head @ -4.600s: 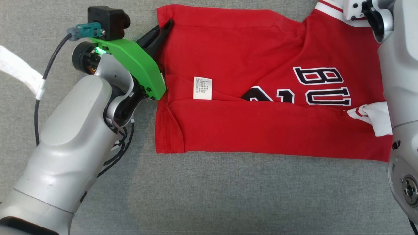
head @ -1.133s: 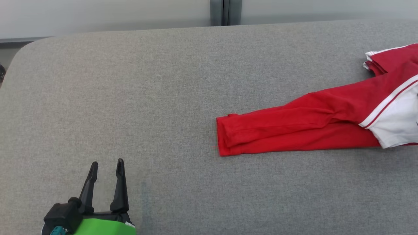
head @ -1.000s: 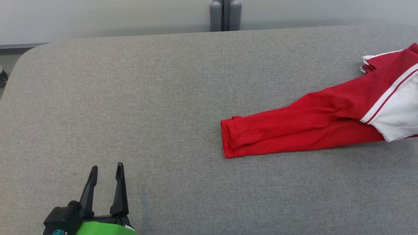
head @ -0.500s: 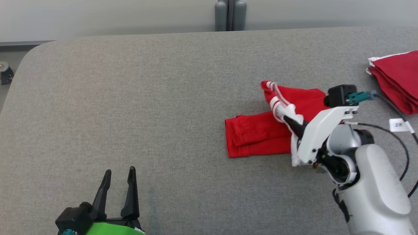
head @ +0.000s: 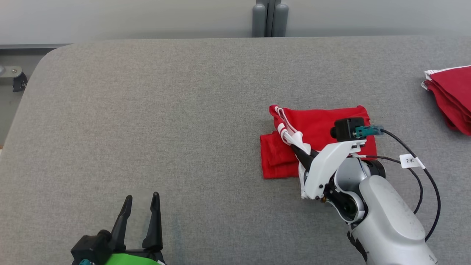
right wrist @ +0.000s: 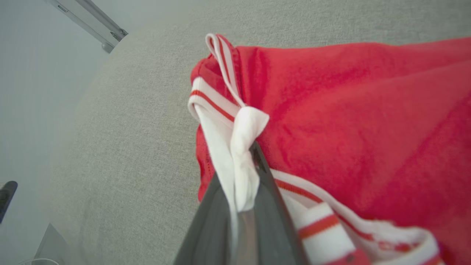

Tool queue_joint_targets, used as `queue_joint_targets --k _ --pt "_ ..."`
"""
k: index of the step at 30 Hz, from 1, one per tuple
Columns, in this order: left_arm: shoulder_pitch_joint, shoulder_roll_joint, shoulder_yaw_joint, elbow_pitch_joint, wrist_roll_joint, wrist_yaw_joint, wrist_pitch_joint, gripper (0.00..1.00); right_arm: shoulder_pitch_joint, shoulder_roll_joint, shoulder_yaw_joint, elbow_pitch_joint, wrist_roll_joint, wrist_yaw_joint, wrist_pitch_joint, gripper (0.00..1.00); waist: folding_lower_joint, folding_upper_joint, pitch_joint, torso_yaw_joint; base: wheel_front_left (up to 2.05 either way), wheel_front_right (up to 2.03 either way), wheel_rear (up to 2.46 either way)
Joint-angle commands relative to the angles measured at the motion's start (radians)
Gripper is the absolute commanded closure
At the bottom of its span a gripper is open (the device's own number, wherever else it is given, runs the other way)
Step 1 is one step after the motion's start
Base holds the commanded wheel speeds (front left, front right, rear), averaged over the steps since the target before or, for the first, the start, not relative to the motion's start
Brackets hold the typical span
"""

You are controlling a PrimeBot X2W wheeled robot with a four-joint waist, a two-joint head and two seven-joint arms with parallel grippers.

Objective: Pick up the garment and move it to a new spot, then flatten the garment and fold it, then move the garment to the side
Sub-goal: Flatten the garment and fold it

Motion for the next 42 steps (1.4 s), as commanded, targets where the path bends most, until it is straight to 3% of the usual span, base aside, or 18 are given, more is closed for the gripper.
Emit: queue_joint_targets --k 1,11,12,14,22,29,34,38,42 --pt "0.015 0.001 -0.002 0.001 0.008 -0.003 -0.002 0.00 -0.016 0.000 0.013 0.009 0.015 0.000 -0.015 1.00 0.0000 0.0000 -0.004 -0.003 0.00 0.00 0.00" --pt "0.015 0.001 -0.019 0.005 0.004 -0.003 -0.002 0.00 -0.053 0.000 0.087 0.076 0.065 0.000 -0.074 1.00 0.0000 0.0000 -0.010 -0.015 0.00 0.00 0.00" --pt "0.015 0.001 -0.019 0.005 0.004 -0.003 -0.002 0.00 -0.057 0.000 0.091 0.081 0.072 0.000 -0.089 0.74 0.0000 0.0000 -0.011 -0.016 0.00 0.00 0.00" --pt "0.018 0.001 -0.019 0.007 0.004 -0.003 -0.002 0.00 -0.065 0.000 0.098 0.090 0.087 0.000 -0.115 0.00 0.0000 0.0000 -0.012 -0.017 0.00 0.00 0.00" --pt "0.037 0.001 0.003 0.013 0.014 -0.003 -0.002 0.00 -0.024 -0.001 0.114 0.062 0.129 0.000 -0.245 0.00 0.0000 0.0000 -0.046 -0.019 0.00 0.00 0.00" --pt "0.083 0.001 0.031 -0.003 0.022 -0.003 -0.002 0.00 0.095 -0.024 -0.003 -0.011 -0.077 0.000 -0.436 0.00 0.0000 0.0000 -0.104 -0.050 0.00 0.00 0.00" --pt "0.120 0.001 0.043 -0.026 0.032 -0.003 -0.002 0.00 0.230 -0.085 -0.137 -0.025 -0.217 0.000 -0.579 0.00 0.0000 0.0000 -0.151 -0.063 0.00 0.00 0.00" --pt "0.137 0.001 0.060 -0.052 0.053 0.001 -0.002 0.00 0.322 -0.121 -0.213 -0.013 -0.353 0.000 -0.626 0.00 0.0000 0.0000 -0.170 -0.068 0.00 0.00 0.00" --pt "0.148 0.001 0.076 -0.067 0.057 0.005 -0.001 0.00 0.384 -0.107 -0.286 -0.008 -0.409 0.000 -0.635 0.00 0.0000 0.0000 -0.177 -0.069 0.00 0.00 0.00"
